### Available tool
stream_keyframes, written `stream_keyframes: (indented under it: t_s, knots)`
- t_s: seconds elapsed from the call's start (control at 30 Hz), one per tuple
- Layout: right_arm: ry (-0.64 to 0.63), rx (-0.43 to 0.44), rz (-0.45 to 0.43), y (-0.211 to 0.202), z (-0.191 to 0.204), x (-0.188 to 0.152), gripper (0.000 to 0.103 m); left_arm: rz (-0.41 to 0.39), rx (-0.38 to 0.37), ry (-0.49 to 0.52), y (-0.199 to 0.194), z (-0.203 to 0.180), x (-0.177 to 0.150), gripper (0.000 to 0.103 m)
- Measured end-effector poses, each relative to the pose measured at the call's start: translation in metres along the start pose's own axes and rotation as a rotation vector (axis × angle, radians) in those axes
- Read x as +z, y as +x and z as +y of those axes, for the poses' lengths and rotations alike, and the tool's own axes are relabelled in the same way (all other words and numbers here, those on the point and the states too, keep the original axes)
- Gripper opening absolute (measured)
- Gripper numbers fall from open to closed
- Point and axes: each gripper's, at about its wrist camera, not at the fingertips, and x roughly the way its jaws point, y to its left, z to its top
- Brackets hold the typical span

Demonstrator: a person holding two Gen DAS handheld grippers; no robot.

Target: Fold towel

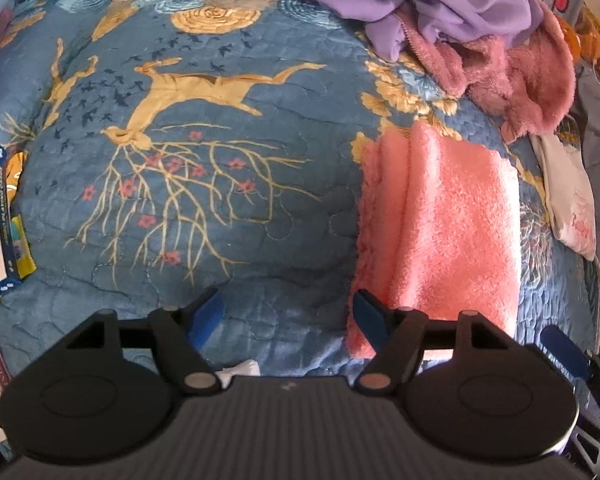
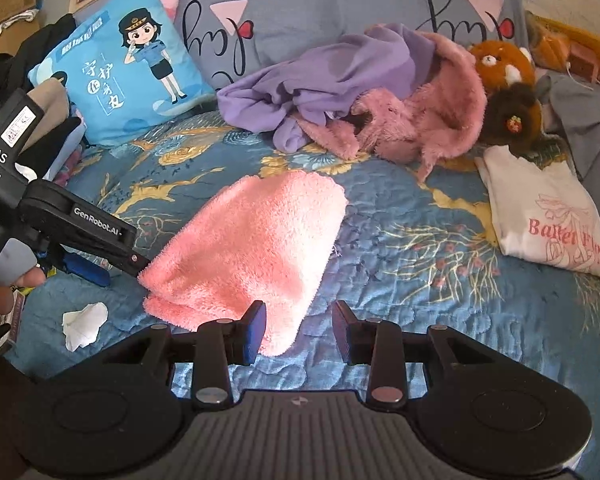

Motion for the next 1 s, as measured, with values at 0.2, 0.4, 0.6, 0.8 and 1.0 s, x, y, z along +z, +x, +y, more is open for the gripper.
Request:
stream_keyframes:
  t_s: [0.2,0.4,0.6,0.8,1.0]
  knots:
    - [0.030,0.005,0.014,0.001,-0.007,-0.003,0.036,-0.001,0.010,-0.006,0.001,0.000,0.003,0.073]
    - [0.042,0.014,0.025,0.000,-0.006,-0.007,0.036,0.021,0.034,0.027,0.007,-0.009,0.001,0.063]
    - [0.050,0.016,0.030,0.001,-0.005,-0.009,0.036,0.035,0.002,-0.006,0.007,-0.006,0.001,0.008]
    - [0.060,0.015,0.032,0.000,-0.006,-0.010,0.036,0.049,-0.084,-0.058,0.005,0.002,0.003,0.001]
    - [0.078,0.015,0.035,0.000,-0.008,-0.011,0.036,0.095,-0.274,-0.165,0.003,0.018,0.006,0.007]
